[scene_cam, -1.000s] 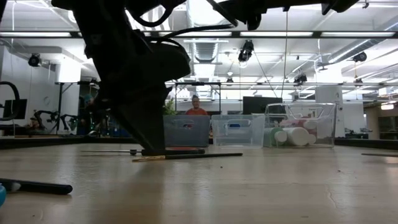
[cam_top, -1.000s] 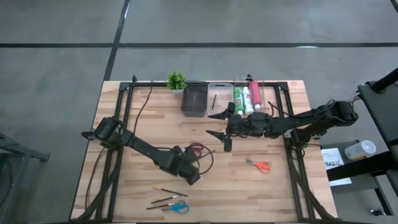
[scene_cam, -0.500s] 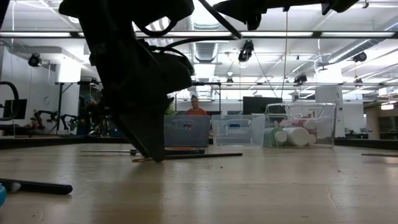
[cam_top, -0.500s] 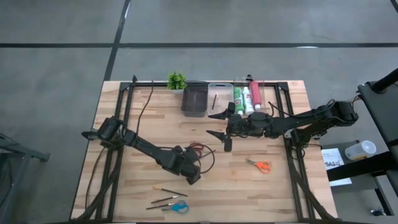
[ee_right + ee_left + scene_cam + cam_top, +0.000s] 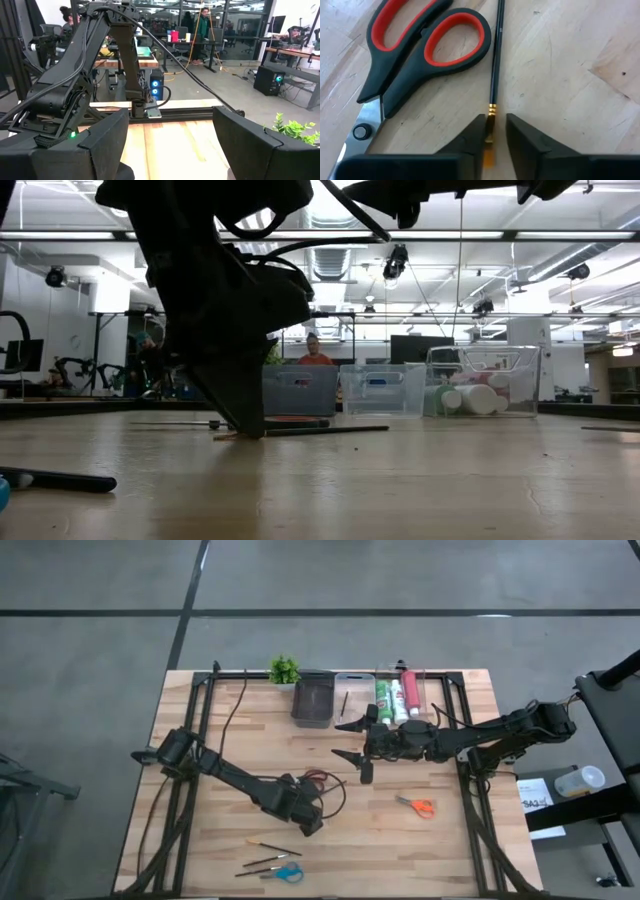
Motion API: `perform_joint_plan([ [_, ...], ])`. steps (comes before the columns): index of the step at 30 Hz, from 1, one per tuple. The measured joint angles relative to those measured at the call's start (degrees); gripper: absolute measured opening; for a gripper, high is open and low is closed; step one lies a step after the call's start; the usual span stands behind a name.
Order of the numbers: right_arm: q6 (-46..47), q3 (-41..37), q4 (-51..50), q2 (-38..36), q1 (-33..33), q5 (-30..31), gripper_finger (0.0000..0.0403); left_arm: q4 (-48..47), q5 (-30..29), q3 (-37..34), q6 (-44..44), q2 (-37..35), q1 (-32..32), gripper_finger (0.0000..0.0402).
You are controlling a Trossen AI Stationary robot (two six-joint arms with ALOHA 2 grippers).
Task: Pick & Place Paint Supplies
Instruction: Put the top gold paint brush into the white transparent bin
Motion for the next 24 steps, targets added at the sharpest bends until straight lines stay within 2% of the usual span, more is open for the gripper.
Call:
perform_joint_plan([
  [5,0.00,0.00,0.00,0.00,0.01,0.00,0.0288,-0.06,-0.65,0.00,-0.13,0.04,0.02,0.0017],
  [7,-0.06,0.02,0.00,0.00,0.01,0.00,0.0288,-0.06,-0.74,0.00,-0.15,0.04,0.01,0.0007],
  [24,-0.06,0.00,0.00,0.00,0.00,0.00,0.0288,-0.22,-0.78,0.16,-0.13,-0.07,0.04,0.0008],
])
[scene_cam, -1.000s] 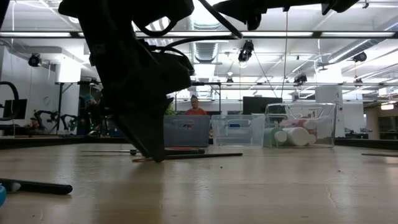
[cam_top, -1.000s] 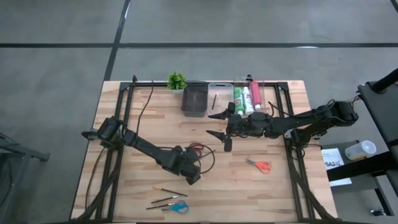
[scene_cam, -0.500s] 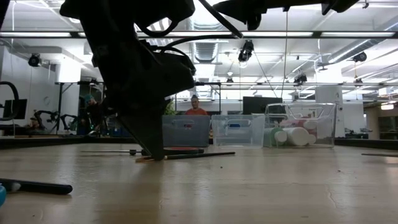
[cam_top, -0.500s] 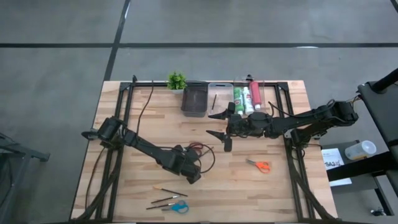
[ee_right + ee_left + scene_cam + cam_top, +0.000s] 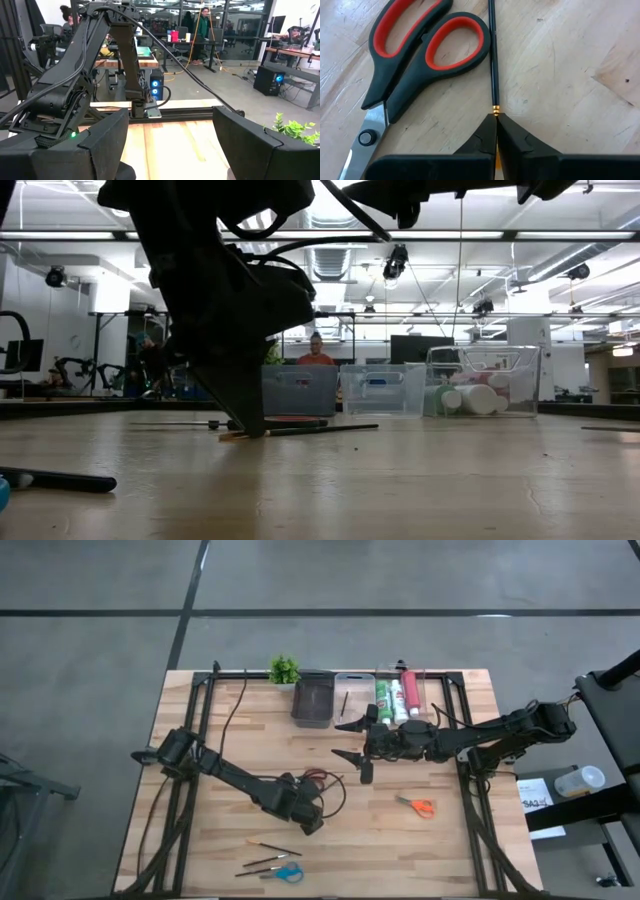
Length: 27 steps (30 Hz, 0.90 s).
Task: Pick & Place Paint Supplies
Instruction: Put the top gold paint brush into the white transparent bin
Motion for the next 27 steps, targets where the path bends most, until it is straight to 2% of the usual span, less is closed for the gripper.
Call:
perform_joint_plan([
  [14,0.08,0.00,-0.02,0.02,0.00,0.00,0.0288,-4.15,0.63,2.94,1.09,-0.20,0.07,0.0008],
  [27,0.08,0.00,0.00,0.00,0.00,0.00,0.0288,-3.89,0.52,3.32,1.09,-0.91,0.03,0.0008],
])
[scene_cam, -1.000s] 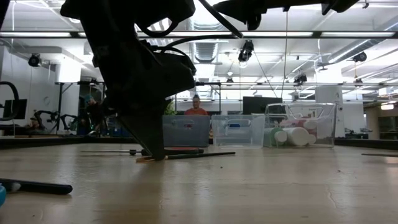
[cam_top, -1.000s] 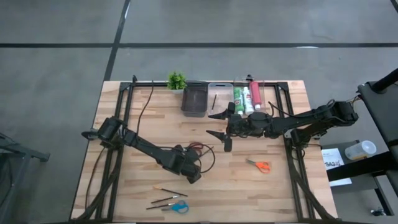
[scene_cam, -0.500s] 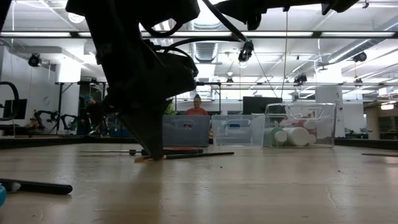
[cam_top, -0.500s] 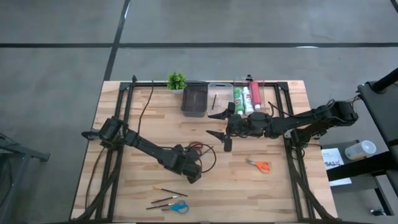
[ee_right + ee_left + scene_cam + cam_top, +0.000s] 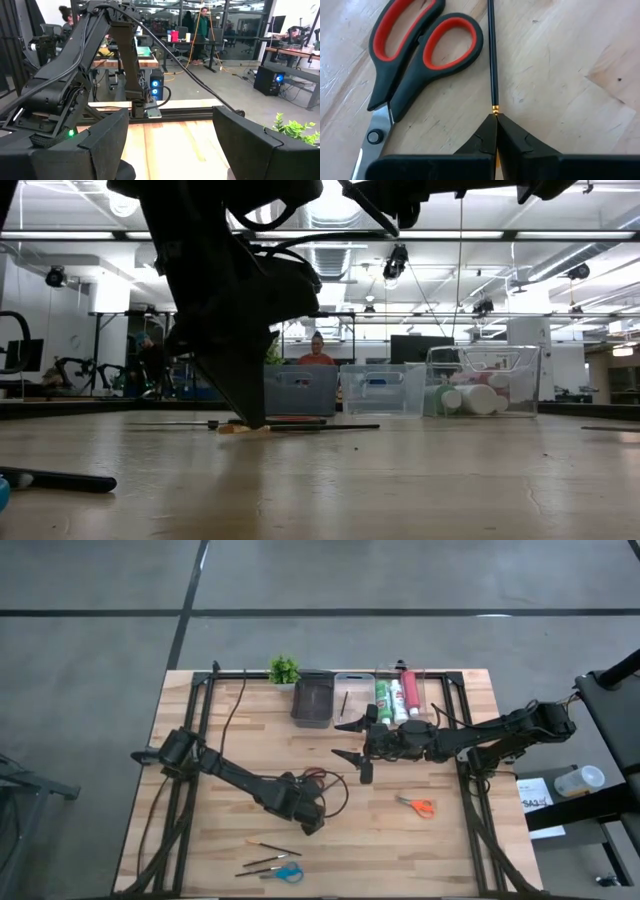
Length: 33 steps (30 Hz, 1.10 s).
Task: Pick & Place Paint Supplies
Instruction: Put the top gold paint brush into the white transparent bin
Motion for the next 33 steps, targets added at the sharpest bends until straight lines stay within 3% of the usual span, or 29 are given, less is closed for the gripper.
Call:
perform_joint_plan([
  [33,-0.02,0.00,0.01,0.00,0.00,0.00,0.0288,1.50,-1.50,-0.91,0.00,-0.24,-0.04,0.0008],
])
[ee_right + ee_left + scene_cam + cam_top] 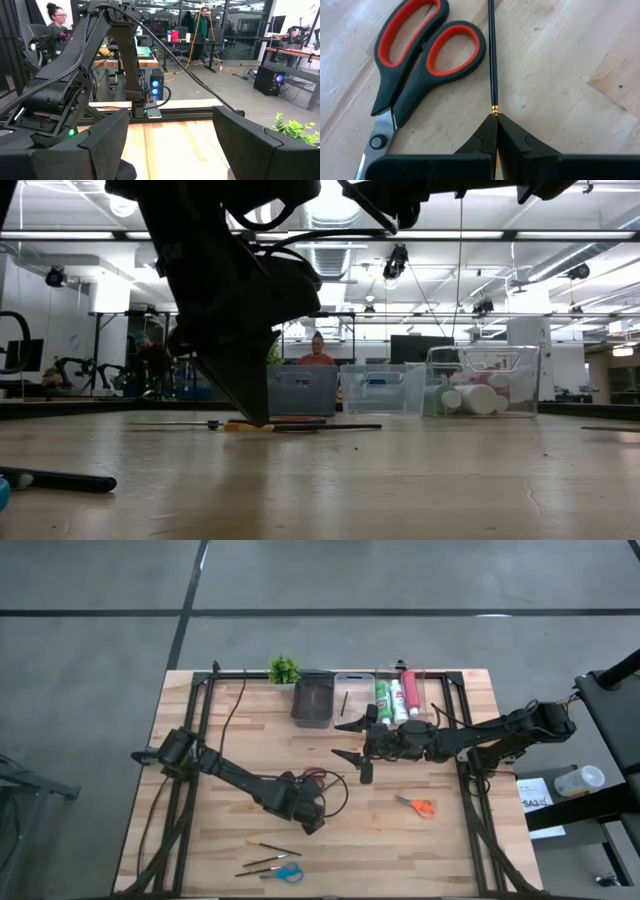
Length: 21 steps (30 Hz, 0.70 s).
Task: Pick & Place Paint Supplies
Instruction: Put the top gold paint brush into the white transparent bin
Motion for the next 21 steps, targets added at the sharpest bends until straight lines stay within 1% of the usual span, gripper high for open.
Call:
perform_joint_plan([
  [5,0.01,0.00,-0.01,0.00,0.00,0.00,0.0288,1.49,0.21,-1.23,-0.96,-0.03,-0.01,0.0008],
  [16,0.02,0.00,0.00,0.00,0.02,0.00,0.0288,1.33,0.18,-1.29,-1.43,-0.07,-0.01,0.0009],
  [18,-0.02,0.00,0.00,0.00,0.01,0.00,0.0288,1.42,0.20,-1.29,-1.53,-0.07,0.01,0.0016],
  [21,0.02,0.00,-0.01,0.00,0.00,0.00,0.0288,1.50,0.28,-1.34,-1.53,-0.05,0.01,0.0041],
])
